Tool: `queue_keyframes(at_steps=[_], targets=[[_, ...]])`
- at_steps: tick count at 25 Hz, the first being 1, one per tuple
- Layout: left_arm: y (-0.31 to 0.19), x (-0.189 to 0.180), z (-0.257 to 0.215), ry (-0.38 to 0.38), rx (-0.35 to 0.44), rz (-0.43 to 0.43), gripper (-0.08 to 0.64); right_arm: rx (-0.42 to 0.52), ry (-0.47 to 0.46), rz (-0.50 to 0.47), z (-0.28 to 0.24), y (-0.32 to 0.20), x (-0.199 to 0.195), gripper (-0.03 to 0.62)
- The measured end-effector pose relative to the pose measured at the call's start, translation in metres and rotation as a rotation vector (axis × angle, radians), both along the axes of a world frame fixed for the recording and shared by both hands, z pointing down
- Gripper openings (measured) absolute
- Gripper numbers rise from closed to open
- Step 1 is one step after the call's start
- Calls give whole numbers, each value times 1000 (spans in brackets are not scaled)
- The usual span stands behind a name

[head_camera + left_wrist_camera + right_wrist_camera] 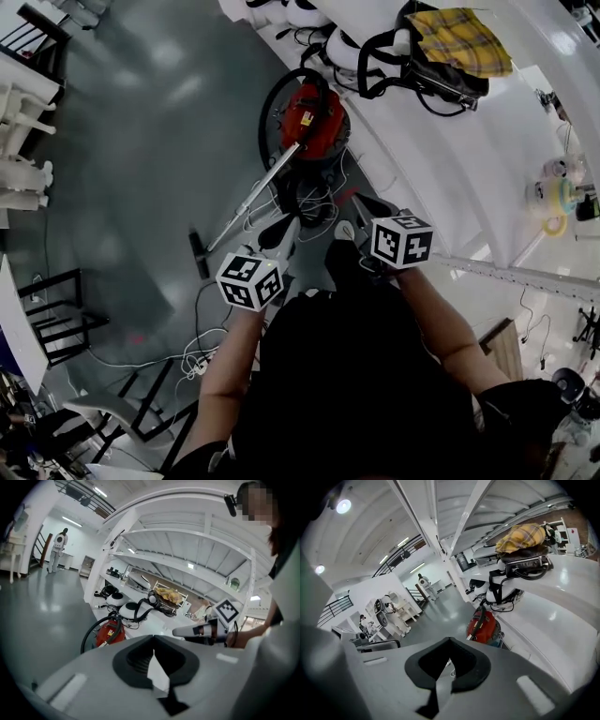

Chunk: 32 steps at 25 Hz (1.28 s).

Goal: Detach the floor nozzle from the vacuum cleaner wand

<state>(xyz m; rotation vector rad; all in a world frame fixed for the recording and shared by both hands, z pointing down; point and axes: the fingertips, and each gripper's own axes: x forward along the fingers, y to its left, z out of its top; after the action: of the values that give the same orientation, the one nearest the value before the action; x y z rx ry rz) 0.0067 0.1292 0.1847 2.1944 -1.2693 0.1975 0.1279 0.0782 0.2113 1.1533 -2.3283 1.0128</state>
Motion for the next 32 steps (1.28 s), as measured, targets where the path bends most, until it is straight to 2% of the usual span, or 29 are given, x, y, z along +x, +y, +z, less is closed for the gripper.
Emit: queue_keyframes(at_steps=[5, 11, 17, 20, 25, 28, 32], targets=[[-55, 5, 11, -9, -29, -46, 11, -39, 29, -94, 15, -54, -4, -5], [-108, 1, 28, -33, -65, -62, 11, -63, 56, -174, 33, -108, -8, -5], [-148, -15, 37, -80, -5, -108, 11, -88, 29, -239, 57, -144, -19, -5], [-161, -19, 56, -116, -23, -118, 11, -78, 24, -268, 70, -161, -28, -5], [-163, -26, 95, -142, -75, -89, 11, -89, 0, -213, 96, -181, -51, -5], [-164, -24, 120, -136, -97, -21, 11, -96, 2, -177, 112, -183, -62, -5], [-173, -35, 150, -171, -110, 66, 11, -118, 33, -136, 139, -182, -79, -5]])
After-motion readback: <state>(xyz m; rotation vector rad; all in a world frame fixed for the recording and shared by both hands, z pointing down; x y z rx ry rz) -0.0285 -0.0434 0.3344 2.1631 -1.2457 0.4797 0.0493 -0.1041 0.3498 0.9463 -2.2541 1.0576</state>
